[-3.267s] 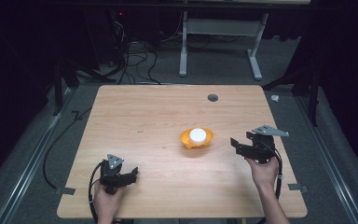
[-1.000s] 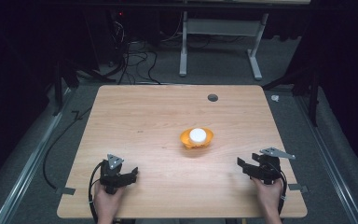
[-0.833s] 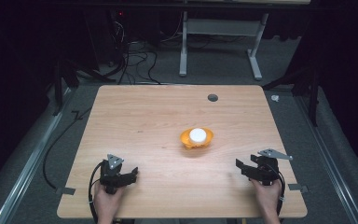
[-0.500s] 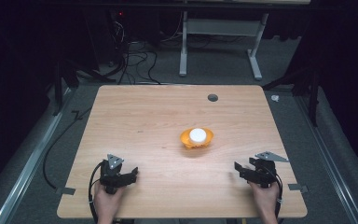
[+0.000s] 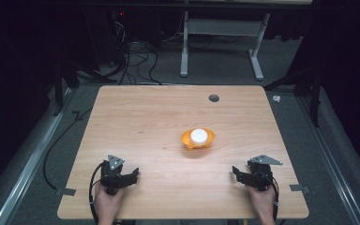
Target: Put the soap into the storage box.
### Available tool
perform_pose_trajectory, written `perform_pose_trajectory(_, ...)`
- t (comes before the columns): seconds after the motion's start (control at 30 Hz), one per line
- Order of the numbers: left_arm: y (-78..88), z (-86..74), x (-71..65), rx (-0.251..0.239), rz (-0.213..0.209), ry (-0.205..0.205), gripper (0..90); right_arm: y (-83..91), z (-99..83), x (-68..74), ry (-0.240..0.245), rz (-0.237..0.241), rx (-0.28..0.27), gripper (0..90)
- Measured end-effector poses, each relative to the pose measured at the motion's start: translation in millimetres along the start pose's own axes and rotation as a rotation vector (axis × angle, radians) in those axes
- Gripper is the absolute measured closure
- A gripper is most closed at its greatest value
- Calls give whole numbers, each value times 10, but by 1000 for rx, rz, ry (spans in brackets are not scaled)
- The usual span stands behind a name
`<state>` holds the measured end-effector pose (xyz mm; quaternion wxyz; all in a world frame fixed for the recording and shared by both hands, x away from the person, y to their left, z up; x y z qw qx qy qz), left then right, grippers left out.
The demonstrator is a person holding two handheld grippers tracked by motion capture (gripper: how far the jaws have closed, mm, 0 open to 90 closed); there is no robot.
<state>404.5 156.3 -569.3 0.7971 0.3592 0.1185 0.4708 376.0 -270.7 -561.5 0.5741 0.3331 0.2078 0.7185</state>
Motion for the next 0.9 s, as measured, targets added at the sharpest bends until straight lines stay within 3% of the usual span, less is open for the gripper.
perform_pose_trajectory(0.2, 0, 0, 0, 0, 0, 0, 174, -15, -3, 18, 15, -13, -6, 290)
perform_pose_trajectory(0.37, 0, 0, 0, 0, 0, 0, 174, -40, -21, 50, 78, -56, 4, 260)
perform_pose_trajectory(0.9, 0, 0, -1, 0, 0, 1, 174, -47, -26, 66, 87, -42, 14, 237)
Point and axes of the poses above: each handheld gripper's, and its own axes: y roughly backward along the jaws, z roughly out of its top, x roughly to its left, the point moved 9 cm from there along -y, roughly forward along the jaws, and after that the axes turned 13 degrees about -y, right-handed, at the moved point
